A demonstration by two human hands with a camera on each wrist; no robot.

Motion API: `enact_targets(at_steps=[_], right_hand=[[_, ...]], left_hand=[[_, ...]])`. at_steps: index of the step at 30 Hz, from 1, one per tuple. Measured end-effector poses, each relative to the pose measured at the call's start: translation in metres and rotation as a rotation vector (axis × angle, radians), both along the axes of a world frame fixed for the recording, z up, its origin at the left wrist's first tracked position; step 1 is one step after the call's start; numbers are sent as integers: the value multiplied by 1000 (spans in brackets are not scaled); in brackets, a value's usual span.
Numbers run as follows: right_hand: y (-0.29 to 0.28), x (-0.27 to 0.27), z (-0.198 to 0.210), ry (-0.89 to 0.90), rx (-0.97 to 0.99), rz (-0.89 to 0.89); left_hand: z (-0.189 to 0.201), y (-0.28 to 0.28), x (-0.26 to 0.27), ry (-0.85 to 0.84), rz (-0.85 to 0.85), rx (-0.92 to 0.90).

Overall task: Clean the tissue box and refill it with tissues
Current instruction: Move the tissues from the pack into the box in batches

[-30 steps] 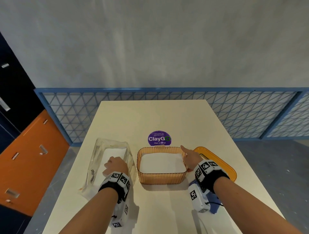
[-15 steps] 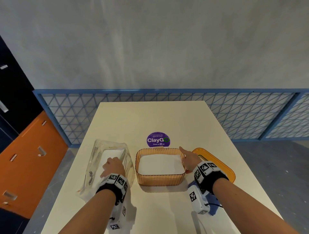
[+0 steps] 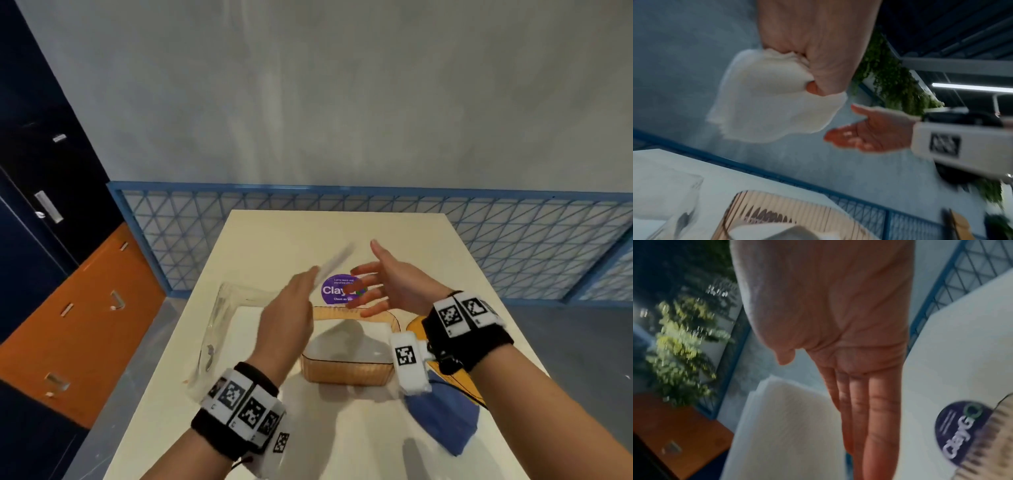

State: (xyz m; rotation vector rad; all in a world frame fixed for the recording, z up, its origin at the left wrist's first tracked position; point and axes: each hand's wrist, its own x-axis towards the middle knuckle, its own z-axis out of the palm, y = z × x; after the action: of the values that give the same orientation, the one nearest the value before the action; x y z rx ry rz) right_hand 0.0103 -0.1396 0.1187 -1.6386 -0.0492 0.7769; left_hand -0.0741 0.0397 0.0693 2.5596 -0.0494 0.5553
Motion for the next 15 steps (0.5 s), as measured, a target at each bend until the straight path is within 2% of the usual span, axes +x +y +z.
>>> enact_targets(at_steps=[3,6,8,10,12,15], right_hand=[[2,1,11,14,27,24],[-3,3,12,-179,-181,57],[-8,3,14,-421,-387,107],[-11,4,17,-616,-534,162],[-10,0,21,-701,-584,201],[-11,-3,21,-721,-523,210]], left_hand=[[-15,-10,0,-91,-263,121],[-35,-12,0,-15,-379,45],[-43,-14,-4,87,-383,-146],[-48,-16,-4,132,-298,-406],[-51,-15,3,177,-144,-682],[-52,-9,18,375,-19,-1120]])
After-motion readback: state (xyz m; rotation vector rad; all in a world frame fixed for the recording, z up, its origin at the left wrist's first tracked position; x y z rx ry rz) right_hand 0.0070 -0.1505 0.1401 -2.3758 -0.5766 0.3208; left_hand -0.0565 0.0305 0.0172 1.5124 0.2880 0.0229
